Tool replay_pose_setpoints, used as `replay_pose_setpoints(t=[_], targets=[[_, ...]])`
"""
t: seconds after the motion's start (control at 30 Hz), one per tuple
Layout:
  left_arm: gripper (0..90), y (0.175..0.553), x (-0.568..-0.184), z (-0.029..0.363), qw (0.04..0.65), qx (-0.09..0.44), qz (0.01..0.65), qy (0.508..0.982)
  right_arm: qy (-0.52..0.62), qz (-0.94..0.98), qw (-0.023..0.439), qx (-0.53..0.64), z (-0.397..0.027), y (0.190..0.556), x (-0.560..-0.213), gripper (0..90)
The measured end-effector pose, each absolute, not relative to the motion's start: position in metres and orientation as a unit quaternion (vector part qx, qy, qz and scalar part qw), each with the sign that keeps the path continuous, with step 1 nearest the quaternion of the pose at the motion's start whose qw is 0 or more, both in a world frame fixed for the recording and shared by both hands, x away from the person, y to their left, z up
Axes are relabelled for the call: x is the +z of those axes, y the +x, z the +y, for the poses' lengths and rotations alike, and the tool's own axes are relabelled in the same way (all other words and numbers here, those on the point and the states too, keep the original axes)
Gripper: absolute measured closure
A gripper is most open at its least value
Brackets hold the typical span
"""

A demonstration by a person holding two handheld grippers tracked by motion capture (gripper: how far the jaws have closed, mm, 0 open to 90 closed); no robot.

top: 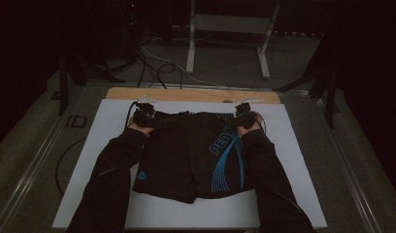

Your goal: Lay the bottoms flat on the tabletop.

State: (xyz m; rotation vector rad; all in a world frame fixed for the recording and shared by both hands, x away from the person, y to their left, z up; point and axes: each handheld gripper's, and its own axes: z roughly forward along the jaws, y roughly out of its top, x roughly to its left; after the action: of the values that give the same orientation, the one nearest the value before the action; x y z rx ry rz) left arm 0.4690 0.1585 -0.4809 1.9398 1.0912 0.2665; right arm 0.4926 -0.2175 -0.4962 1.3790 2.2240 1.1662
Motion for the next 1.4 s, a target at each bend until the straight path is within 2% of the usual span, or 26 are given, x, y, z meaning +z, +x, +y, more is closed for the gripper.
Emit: replay_pose_setpoints(t=[0.03, 0.13, 0.63, 1.2, 1.4], targets=[[0.1, 0.468, -0.48, 0.158, 0.436, 0.108, 0.434, 0.781, 0.473, 0.772, 0.136, 0.402, -0.216, 0.492, -0.495, 12.8], [0.1, 0.466, -0.476, 0.158, 0.442, 0.106, 0.428, 0.781, 0.47, 0.774, 0.12, 0.407, -0.214, 0.491, -0.492, 11.8], [0.1, 0.443, -0.464, 0.164, 0.446, 0.071, 0.383, 0.806, 0.427, 0.8, 0.095, 0.41, -0.206, 0.474, -0.485, 10.6], [0.1, 0.407, -0.462, 0.181, 0.456, 0.056, 0.363, 0.81, 0.375, 0.816, 0.093, 0.43, -0.205, 0.438, -0.484, 9.3], [0.1, 0.393, -0.467, 0.188, 0.459, 0.05, 0.359, 0.811, 0.364, 0.82, 0.07, 0.436, -0.206, 0.422, -0.488, 9.3]])
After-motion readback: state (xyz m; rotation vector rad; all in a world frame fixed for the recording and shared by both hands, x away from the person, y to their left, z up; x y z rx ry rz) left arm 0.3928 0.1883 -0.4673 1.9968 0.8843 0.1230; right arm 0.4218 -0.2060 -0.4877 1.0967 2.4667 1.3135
